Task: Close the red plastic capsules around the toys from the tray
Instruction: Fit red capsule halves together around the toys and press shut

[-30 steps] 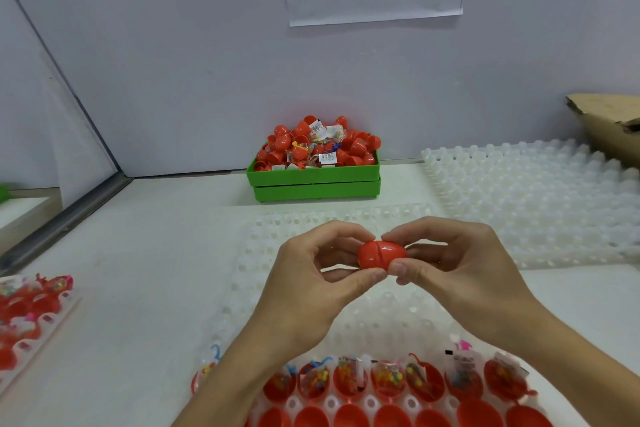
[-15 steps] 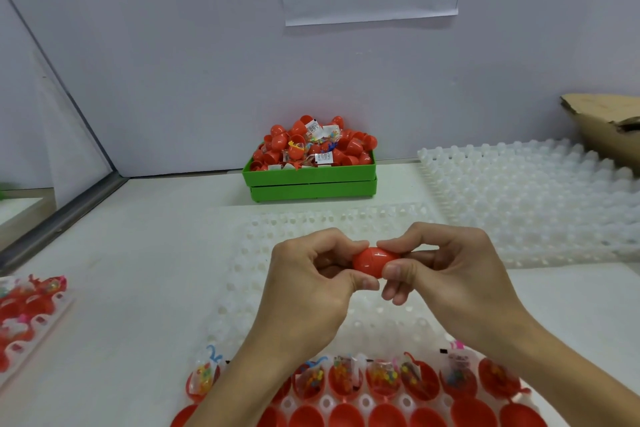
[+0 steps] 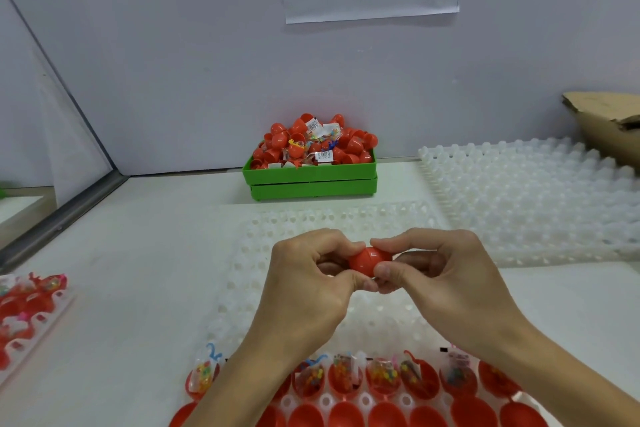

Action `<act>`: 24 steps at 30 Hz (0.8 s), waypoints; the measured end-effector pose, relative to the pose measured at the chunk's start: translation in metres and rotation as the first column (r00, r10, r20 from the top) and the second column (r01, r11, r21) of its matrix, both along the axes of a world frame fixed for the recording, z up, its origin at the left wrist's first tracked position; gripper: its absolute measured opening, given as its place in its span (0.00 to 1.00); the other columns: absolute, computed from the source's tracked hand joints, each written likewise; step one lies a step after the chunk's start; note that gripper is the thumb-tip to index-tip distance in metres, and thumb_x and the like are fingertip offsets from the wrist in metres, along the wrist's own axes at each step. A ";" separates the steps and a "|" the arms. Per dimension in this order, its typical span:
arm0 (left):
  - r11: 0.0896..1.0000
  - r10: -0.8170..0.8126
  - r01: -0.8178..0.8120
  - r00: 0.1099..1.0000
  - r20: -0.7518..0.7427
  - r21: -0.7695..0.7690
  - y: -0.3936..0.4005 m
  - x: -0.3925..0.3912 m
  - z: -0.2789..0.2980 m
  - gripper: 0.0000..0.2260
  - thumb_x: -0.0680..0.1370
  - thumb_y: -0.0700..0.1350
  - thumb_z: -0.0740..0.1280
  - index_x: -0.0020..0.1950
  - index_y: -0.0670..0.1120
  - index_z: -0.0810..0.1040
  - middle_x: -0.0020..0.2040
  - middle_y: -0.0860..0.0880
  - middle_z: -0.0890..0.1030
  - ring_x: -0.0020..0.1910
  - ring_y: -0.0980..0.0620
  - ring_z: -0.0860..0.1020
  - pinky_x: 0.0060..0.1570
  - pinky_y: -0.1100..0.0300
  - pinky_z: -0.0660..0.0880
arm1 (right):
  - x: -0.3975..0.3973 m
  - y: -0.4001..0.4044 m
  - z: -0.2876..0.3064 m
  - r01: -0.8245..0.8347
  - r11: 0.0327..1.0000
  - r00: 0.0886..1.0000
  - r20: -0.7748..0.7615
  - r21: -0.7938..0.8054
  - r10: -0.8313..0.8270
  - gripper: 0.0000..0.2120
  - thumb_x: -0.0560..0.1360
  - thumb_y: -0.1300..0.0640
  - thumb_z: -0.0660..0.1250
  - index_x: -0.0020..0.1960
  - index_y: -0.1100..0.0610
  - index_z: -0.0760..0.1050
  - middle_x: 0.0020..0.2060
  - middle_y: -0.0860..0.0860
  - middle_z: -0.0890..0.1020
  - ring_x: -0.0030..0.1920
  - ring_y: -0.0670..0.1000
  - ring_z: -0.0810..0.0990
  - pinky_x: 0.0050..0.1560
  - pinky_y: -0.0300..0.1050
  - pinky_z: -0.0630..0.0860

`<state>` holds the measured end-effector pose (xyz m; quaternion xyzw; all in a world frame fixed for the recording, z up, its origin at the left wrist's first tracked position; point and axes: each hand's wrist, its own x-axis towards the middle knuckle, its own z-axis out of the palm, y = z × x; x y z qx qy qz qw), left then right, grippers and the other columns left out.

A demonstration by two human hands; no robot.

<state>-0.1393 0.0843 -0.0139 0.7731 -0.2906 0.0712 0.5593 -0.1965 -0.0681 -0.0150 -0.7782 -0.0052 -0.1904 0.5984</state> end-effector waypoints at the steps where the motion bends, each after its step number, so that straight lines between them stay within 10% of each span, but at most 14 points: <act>1: 0.999 0.016 -0.018 0.998 0.063 0.034 0.000 0.001 0.000 0.11 0.64 0.34 0.80 0.38 0.47 0.84 0.36 0.52 0.83 0.36 0.56 0.83 0.39 0.63 0.80 | -0.001 0.002 0.001 -0.012 0.999 1.000 -0.022 -0.033 0.011 0.12 0.69 0.64 0.77 0.50 0.52 0.85 0.36 0.48 0.87 0.37 0.47 0.86 0.40 0.34 0.79; 7: 0.981 0.000 -0.084 0.901 0.435 0.173 -0.005 -0.001 -0.003 0.10 0.65 0.40 0.81 0.42 0.43 0.83 0.36 0.52 0.78 0.35 0.55 0.77 0.36 0.61 0.77 | 0.001 0.005 0.001 0.075 0.997 0.995 -0.065 -0.003 -0.075 0.17 0.66 0.62 0.78 0.53 0.51 0.85 0.40 0.43 0.87 0.42 0.40 0.85 0.47 0.31 0.78; 11: 0.995 -0.074 0.075 0.997 0.015 -0.064 0.000 0.004 0.002 0.19 0.61 0.49 0.82 0.50 0.52 0.85 0.46 0.55 0.81 0.48 0.54 0.80 0.46 0.62 0.79 | 0.003 -0.001 0.002 0.044 0.995 0.999 -0.027 0.090 -0.042 0.17 0.69 0.67 0.75 0.47 0.46 0.84 0.41 0.41 0.87 0.46 0.39 0.85 0.51 0.31 0.78; 15: 0.937 -0.323 0.247 0.883 -0.341 -0.247 0.002 0.007 0.000 0.25 0.63 0.51 0.81 0.59 0.53 0.82 0.58 0.55 0.83 0.58 0.54 0.81 0.53 0.60 0.79 | 0.002 0.001 0.005 -0.106 0.977 0.993 0.073 0.187 0.094 0.21 0.70 0.73 0.72 0.44 0.46 0.86 0.44 0.47 0.87 0.49 0.47 0.86 0.49 0.38 0.81; 24: 0.896 -0.366 0.225 0.863 -0.348 -0.384 -0.005 0.001 -0.007 0.16 0.66 0.43 0.77 0.52 0.54 0.86 0.52 0.47 0.86 0.56 0.47 0.83 0.54 0.57 0.79 | 0.004 -0.002 0.000 -0.177 0.964 0.971 0.192 0.196 0.139 0.20 0.68 0.75 0.71 0.47 0.50 0.86 0.46 0.48 0.87 0.52 0.49 0.86 0.54 0.44 0.81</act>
